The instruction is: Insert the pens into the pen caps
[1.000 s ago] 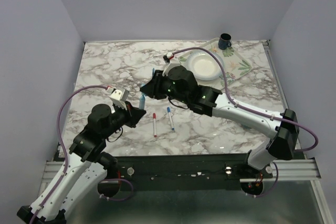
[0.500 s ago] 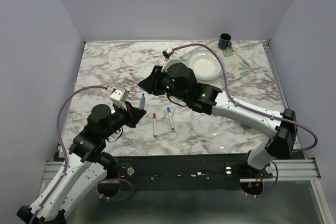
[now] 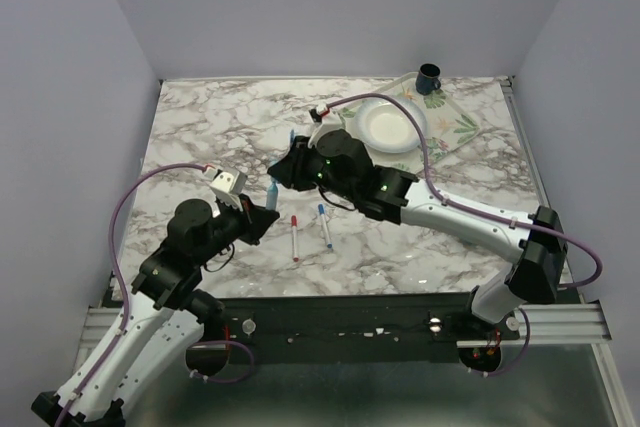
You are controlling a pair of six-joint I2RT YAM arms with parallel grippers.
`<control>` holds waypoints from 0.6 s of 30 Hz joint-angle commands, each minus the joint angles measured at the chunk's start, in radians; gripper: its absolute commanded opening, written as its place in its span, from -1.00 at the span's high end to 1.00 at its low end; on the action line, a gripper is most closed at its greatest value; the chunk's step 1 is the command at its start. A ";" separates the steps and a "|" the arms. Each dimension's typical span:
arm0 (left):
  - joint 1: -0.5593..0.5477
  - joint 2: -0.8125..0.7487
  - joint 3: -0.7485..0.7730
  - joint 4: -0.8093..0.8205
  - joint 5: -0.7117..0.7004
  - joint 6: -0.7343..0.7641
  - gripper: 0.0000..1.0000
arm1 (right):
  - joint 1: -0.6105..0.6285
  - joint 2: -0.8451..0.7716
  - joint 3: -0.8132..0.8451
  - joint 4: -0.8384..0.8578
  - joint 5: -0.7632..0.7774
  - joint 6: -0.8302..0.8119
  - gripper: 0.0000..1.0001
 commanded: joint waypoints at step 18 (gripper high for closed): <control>-0.001 -0.043 0.006 0.023 -0.084 -0.028 1.00 | 0.158 0.006 -0.081 -0.048 0.176 0.120 0.99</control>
